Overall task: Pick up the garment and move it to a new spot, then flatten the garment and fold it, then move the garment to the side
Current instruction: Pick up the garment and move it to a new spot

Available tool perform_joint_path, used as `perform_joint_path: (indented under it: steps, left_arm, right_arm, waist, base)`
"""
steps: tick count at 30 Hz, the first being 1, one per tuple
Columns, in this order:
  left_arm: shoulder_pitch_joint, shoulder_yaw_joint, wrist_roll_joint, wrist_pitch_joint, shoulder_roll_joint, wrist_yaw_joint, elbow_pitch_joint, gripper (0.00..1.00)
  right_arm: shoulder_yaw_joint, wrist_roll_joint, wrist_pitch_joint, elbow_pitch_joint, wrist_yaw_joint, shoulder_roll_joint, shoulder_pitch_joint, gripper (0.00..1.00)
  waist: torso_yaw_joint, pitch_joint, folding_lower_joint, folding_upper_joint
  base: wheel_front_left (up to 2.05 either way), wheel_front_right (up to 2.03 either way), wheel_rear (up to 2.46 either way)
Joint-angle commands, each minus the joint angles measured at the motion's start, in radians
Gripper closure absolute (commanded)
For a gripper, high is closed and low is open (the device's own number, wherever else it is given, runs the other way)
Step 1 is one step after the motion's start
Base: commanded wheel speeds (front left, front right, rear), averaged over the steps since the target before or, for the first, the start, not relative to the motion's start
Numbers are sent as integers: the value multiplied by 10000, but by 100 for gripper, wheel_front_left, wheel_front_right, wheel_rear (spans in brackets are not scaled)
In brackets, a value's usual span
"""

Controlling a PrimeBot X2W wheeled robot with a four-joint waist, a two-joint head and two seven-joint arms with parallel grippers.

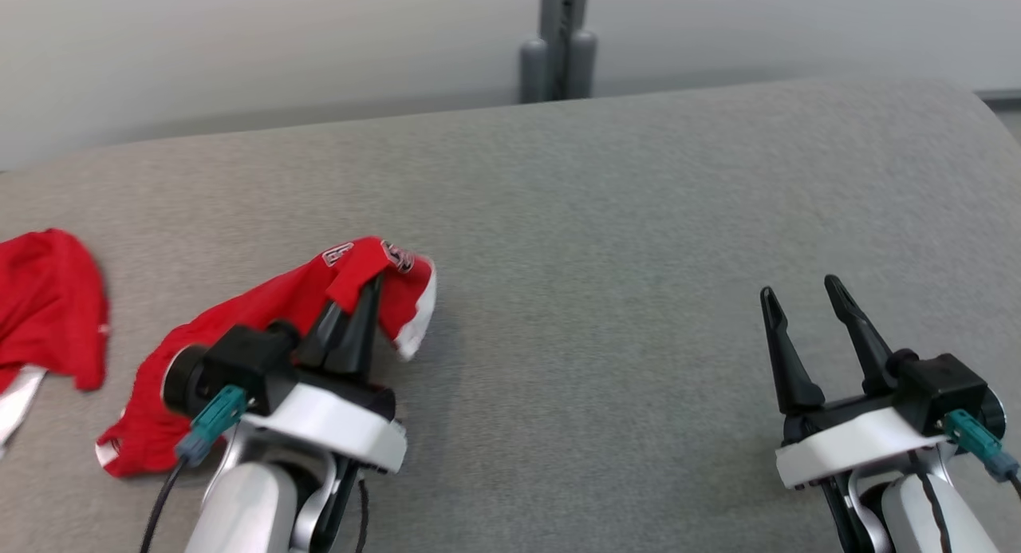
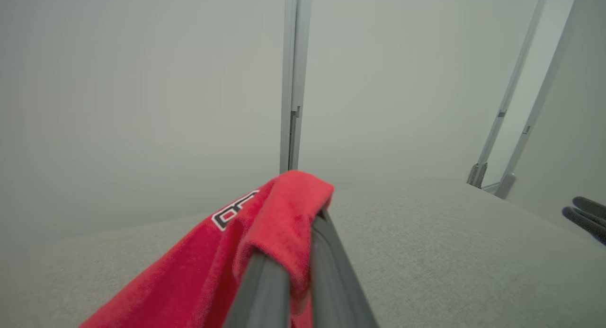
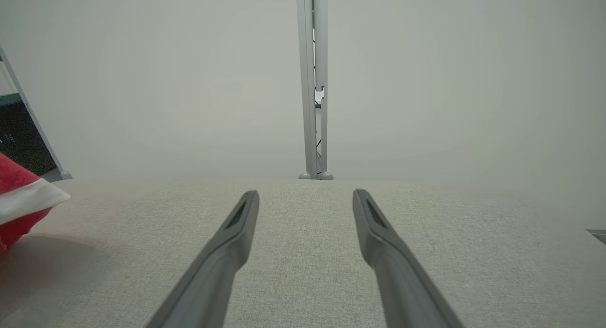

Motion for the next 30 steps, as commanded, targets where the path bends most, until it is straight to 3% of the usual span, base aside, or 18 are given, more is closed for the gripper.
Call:
perform_joint_path:
  steps: [1, 12, 21, 22, 23, 24, 30]
  left_arm:
    - [-366, -158, 24, 19, 25, -52, 104, 100]
    - [-2611, -1543, 10, 141, -10, -207, 1588, 100]
    - [-3488, -2346, -367, 262, -10, -256, 3543, 100]
    - [-3528, -2394, -412, 299, -12, -240, 3772, 77]
    - [-3595, -2439, -423, 228, -14, -232, 3957, 27]
    - [-3638, -2503, -450, 179, -16, -246, 4119, 0]
    - [-3285, -2929, -756, -199, -15, -240, 4490, 0]
  right_arm:
    - [-31, 108, -68, -23, 5, 4, -218, 0]
    - [77, 541, -189, 224, 4, 336, -877, 0]
    - [9, 940, -195, 25, 5, 497, -982, 0]
    - [17, 970, -195, 31, 5, 501, -985, 0]
    - [9, 986, -194, 37, 5, 505, -987, 0]
    - [-1, 1007, -194, 40, 5, 507, -994, 0]
    - [-115, 904, -197, 91, 5, 503, -831, 0]
  waist:
    - [-779, 555, 0, 0]
    - [-2756, 1709, 0, 0]
    - [-3187, 2384, 0, 0]
    - [-3149, 2391, 0, 0]
    - [-3102, 2386, 0, 0]
    - [-3042, 2365, 0, 0]
    - [-2440, 1919, 0, 0]
  base:
    - [0, 0, 0]
    - [0, 0, 0]
    - [0, 0, 0]
    - [0, 0, 0]
    - [0, 0, 0]
    - [0, 0, 0]
    - [0, 0, 0]
